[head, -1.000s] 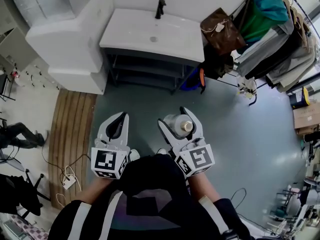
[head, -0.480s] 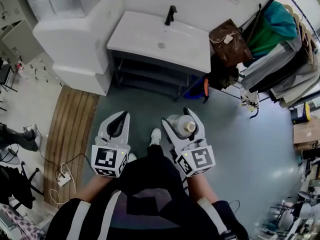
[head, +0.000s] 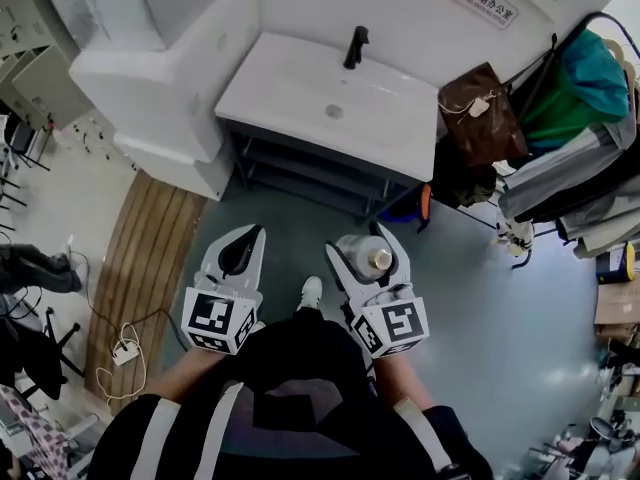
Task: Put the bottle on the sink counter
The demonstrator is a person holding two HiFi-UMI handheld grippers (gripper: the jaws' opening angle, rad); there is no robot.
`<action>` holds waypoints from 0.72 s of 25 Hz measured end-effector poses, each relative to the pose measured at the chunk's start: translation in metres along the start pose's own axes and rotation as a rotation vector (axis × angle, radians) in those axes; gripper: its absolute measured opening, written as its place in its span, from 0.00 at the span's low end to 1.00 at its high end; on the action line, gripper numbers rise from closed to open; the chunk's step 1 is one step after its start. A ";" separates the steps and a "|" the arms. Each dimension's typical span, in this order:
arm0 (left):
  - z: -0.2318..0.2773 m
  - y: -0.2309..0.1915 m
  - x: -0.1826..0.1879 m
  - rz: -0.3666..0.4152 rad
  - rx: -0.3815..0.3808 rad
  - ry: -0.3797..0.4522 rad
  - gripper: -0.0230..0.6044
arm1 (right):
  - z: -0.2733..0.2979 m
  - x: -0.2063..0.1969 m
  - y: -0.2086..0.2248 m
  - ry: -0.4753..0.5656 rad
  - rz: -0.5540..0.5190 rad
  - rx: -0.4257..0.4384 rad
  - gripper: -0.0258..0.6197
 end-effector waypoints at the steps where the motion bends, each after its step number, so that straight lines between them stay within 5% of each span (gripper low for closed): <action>1: 0.009 0.001 0.002 0.002 0.004 -0.001 0.03 | 0.005 0.001 0.008 0.002 0.000 0.006 0.57; 18: 0.097 0.016 0.022 0.022 0.123 -0.014 0.03 | 0.060 0.012 0.094 -0.002 -0.008 0.155 0.57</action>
Point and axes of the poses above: the fingertips, and each gripper's own axes: z forward along the fingers, y to its right, x out of its top, the point moved 6 cm from there along -z, backward along the fingers, and after that the axes turned 1 degree about -z, right-handed, at the moved point
